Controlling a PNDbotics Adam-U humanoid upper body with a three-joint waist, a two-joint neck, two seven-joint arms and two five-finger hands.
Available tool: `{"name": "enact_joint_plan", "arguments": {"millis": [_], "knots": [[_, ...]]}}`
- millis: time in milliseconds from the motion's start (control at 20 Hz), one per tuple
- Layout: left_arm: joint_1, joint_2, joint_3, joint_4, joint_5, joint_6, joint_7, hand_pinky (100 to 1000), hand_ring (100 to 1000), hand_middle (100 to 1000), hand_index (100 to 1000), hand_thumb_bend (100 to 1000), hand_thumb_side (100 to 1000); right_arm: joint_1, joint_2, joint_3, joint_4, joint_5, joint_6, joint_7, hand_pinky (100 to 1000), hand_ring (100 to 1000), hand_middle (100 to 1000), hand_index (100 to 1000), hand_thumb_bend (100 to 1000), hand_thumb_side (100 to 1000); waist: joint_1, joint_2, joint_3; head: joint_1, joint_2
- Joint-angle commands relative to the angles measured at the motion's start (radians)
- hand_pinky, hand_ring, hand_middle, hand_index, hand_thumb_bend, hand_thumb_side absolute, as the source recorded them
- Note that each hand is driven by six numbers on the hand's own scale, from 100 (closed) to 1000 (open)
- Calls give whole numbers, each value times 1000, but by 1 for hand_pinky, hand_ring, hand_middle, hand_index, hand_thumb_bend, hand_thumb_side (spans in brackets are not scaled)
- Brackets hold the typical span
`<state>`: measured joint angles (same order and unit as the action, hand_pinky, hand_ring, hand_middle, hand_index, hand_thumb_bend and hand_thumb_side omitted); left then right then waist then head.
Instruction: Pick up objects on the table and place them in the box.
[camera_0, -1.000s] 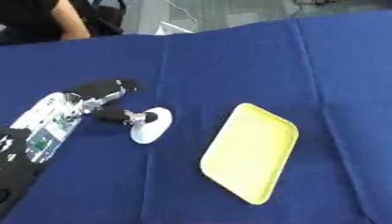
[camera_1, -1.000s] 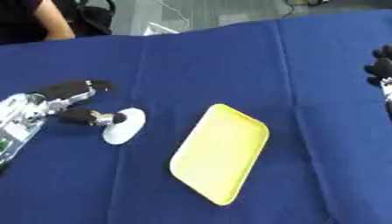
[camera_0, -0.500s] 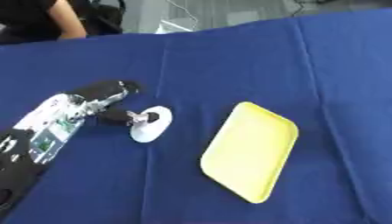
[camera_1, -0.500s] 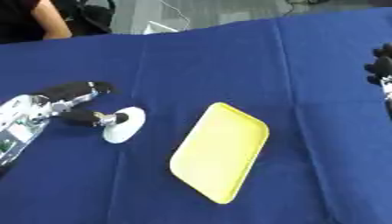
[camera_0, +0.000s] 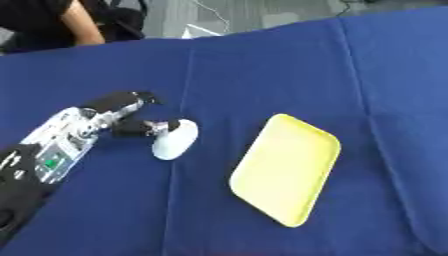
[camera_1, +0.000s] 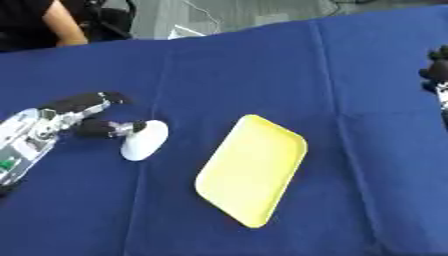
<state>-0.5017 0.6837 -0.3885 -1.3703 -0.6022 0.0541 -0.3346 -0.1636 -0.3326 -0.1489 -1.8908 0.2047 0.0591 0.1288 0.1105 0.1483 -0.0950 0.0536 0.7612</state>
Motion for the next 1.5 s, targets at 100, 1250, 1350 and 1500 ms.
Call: {"name": "enact_joint_plan", "arguments": {"millis": [100,1250,1350,1500], "knots": [[-18,30,1,-13,9,4,3,969,946,898,945,499,1000,-4,-24,-5,-11,2,1,-1,865,866,930,1000,350,932,-2,-15,2,-9,-4],[34,104,-40,-211,80,26,-48,971,944,894,941,478,1000,-3,-28,-5,-10,5,2,0,865,866,931,1000,355,932,6,-20,3,-11,-1],[38,103,-40,-209,76,26,-50,971,944,893,941,479,1000,-3,-28,-5,-11,5,2,0,865,866,930,1000,356,932,6,-19,3,-11,-1],[41,101,-40,-205,71,26,-50,971,944,893,940,477,1000,-3,-28,-5,-11,4,2,0,865,866,931,1000,357,932,5,-19,4,-10,-2]]}}
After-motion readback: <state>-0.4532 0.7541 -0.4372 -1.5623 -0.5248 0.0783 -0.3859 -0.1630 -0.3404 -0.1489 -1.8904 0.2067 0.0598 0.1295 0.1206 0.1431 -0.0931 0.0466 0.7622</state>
